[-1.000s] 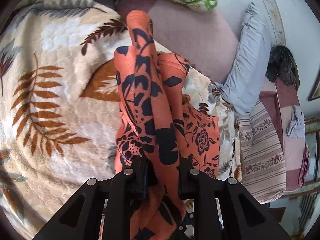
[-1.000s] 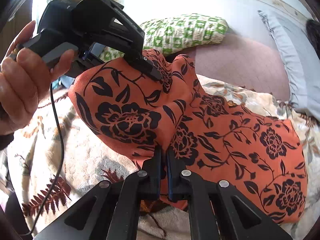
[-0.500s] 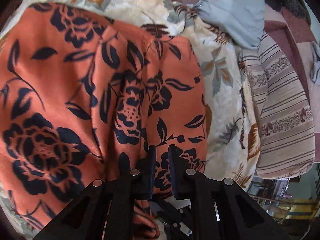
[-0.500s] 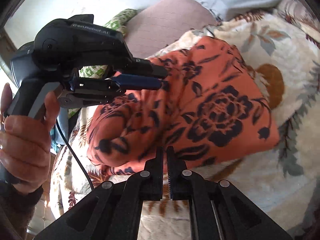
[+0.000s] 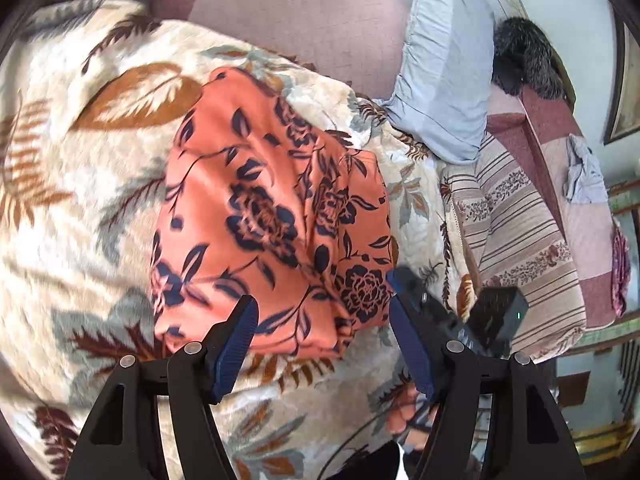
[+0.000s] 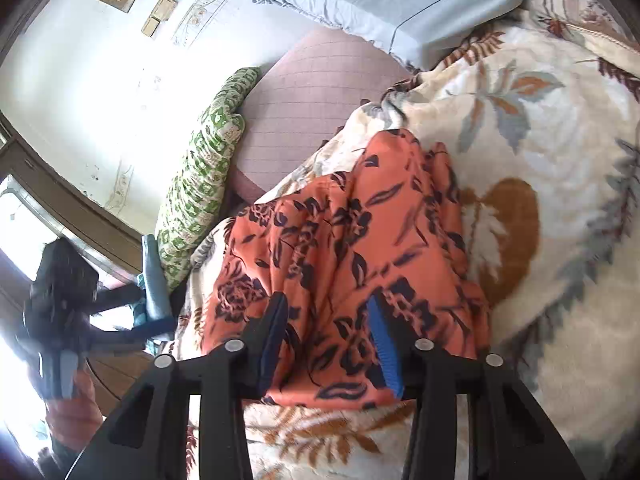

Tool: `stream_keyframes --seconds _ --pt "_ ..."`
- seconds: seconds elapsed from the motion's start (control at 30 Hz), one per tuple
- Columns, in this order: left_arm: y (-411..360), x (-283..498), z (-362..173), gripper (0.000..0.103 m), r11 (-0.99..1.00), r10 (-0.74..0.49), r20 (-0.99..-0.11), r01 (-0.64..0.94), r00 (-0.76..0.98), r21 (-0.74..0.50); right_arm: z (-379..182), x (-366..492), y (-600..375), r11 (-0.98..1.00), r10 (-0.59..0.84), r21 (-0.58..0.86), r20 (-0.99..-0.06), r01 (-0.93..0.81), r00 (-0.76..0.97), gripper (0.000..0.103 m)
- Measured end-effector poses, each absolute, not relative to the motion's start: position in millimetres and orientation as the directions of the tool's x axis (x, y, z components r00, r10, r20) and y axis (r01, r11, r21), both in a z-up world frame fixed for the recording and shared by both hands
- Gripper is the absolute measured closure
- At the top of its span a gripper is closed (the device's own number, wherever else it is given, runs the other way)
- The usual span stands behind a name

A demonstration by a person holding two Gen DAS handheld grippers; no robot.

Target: Fold small clothes

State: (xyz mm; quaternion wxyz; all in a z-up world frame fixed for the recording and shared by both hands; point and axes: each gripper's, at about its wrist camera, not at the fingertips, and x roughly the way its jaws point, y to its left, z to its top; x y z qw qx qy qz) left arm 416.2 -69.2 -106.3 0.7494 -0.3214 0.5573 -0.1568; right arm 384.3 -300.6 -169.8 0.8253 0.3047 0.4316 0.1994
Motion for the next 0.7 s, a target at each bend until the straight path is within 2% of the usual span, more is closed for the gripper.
stream_keyframes --seconds 0.07,0.2,0.3,0.4,0.47,0.5,0.53,0.57,0.6,0.7 --pt "-58.7 394.6 -129.9 0.034 0.692 -0.636 -0.709 -0.181 0.305 -0.699 -168.6 412.6 -288.6 0.733 0.615 0.676 -0.609 -0.079 0.501 0.046" --pt "-59.0 387.4 -184.6 0.035 0.568 -0.726 -0.637 -0.297 0.260 -0.768 -186.4 467.4 -259.0 0.720 0.649 0.694 -0.657 -0.029 0.383 0.045" --pt "-52.9 392.3 -199.6 0.035 0.498 -0.746 -0.596 -0.344 0.299 -0.796 -208.5 491.3 -242.4 0.714 0.660 0.700 -0.682 0.022 0.315 0.045" --pt "-48.0 402.0 -205.9 0.035 0.469 -0.735 -0.586 -0.369 0.342 -0.803 -221.2 498.2 -227.5 0.632 0.742 0.775 -0.611 0.016 0.276 0.045" --pt "-48.7 408.2 -215.0 0.036 0.455 -0.732 -0.589 -0.398 0.342 -0.796 -224.9 500.2 -216.4 0.645 0.739 0.764 -0.625 0.003 0.250 0.045" --pt "-48.4 410.8 -219.3 0.043 0.440 -0.738 -0.583 -0.411 0.340 -0.798 -225.4 501.1 -211.1 0.675 0.718 0.738 -0.652 -0.014 0.245 0.047" --pt "-48.8 411.5 -221.7 0.064 0.429 -0.741 -0.577 -0.419 0.343 -0.800 -223.6 501.2 -207.0 0.702 0.697 0.711 -0.676 -0.035 0.242 0.052" --pt "-49.5 412.1 -220.6 0.071 0.418 -0.752 -0.564 -0.415 0.342 -0.808 -218.8 500.5 -204.2 0.729 0.673 0.682 -0.697 -0.062 0.249 0.076" --pt "-50.1 411.4 -215.7 0.074 0.419 -0.752 -0.562 -0.408 0.345 -0.811 -213.3 500.5 -201.5 0.741 0.664 0.664 -0.704 -0.097 0.251 0.090" --pt "-68.3 412.4 -201.2 0.076 0.463 -0.728 -0.576 -0.353 0.372 -0.813 -187.0 495.6 -205.0 0.743 0.665 0.647 -0.688 -0.168 0.292 0.090"
